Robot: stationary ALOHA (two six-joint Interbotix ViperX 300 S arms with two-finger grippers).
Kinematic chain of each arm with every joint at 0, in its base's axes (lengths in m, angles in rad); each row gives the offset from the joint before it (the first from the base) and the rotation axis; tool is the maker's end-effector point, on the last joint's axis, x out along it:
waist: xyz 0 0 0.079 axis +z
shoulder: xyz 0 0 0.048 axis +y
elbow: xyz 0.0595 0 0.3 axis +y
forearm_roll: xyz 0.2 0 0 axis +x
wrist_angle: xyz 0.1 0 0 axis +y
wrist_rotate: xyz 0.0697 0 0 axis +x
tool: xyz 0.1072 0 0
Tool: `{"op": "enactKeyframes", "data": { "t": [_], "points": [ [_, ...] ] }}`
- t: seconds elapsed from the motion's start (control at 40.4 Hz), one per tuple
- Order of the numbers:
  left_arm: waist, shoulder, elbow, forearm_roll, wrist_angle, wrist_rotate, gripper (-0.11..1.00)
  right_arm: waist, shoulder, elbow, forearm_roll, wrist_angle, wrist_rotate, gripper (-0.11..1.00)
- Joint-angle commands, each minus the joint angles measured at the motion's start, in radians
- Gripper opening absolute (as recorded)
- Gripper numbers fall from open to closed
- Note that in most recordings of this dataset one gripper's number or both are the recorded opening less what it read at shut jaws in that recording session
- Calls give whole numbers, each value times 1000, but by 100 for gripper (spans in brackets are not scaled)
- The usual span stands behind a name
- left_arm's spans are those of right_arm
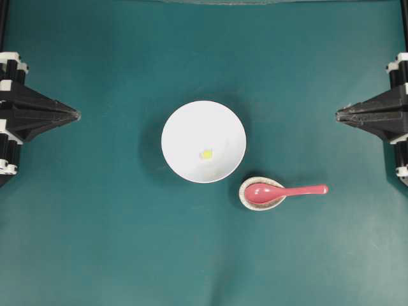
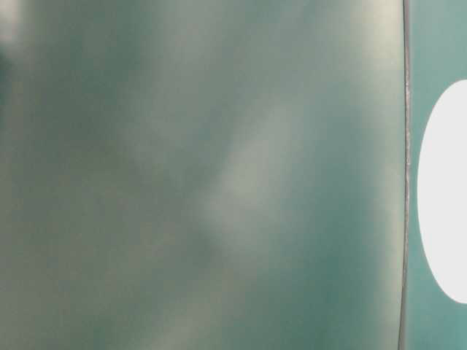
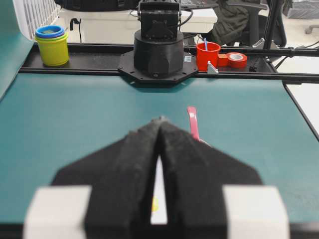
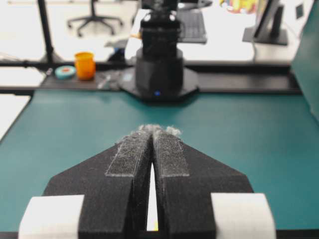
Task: Scoop the yellow hexagonal prism block from the bowl with a spoon using the right arm.
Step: 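Move the right gripper toward the pink spoon handle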
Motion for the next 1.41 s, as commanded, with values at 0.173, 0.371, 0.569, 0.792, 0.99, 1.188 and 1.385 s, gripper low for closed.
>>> {"op": "enactKeyframes", "data": {
  "t": [0.173,0.371,0.569,0.792,0.99,1.188,1.385],
  "points": [
    [2,8,-26,14,40,5,0,-5,28,-18,0,-5,0,-1],
    [2,8,-26,14,40,5,0,-5,25,-18,-2,-9,0,-1],
    [2,8,-26,15,41,5,0,-5,25,-20,0,-5,0,4],
    [2,8,-26,15,43,5,0,-5,28,-20,0,-2,2,33],
    [2,8,-26,15,43,3,0,-5,41,-15,5,0,9,51],
    [2,8,-26,14,43,3,0,-2,89,-5,6,0,34,55],
    [2,8,-26,14,43,3,0,3,199,12,6,-3,67,55]
  ]
}}
